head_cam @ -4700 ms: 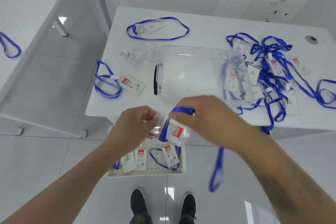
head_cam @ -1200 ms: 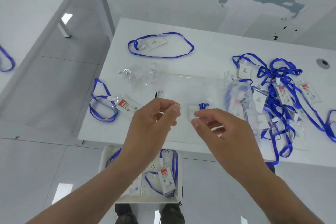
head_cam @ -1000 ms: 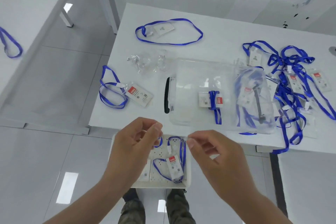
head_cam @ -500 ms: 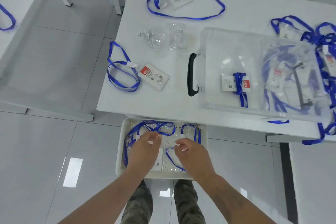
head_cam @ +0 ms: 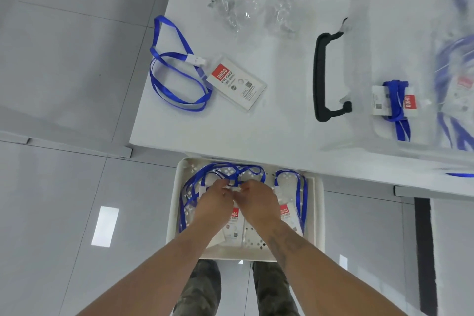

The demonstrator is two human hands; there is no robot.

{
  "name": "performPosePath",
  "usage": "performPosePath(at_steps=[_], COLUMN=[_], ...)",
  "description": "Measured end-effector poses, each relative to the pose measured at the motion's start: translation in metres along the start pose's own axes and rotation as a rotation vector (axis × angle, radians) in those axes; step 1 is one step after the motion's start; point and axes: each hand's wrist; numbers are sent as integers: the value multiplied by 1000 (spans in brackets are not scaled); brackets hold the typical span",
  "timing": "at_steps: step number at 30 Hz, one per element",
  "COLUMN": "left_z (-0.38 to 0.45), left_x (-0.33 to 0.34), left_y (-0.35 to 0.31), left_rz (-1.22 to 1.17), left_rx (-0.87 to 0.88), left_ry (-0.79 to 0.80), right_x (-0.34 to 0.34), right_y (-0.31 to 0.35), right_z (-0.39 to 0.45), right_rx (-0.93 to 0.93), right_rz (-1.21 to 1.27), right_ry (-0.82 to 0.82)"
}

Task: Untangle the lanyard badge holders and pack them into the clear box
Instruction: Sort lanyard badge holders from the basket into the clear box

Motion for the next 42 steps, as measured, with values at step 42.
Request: performPosePath(at_steps=[42], left_z=[-150], left_x=[-68], left_y=[-123], left_rz=[-708], left_rx=[236], left_ry=[411], right_x=[-88], right_y=[-3], right_z=[-180], right_rx=[-443], right_rz=[653], right_ry=[18])
Point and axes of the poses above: each hand's wrist, its own z-axis towards the middle knuckle, its own x-axis out of the palm, y = z × x, and after that the axes turned 15 degrees about y, right-handed
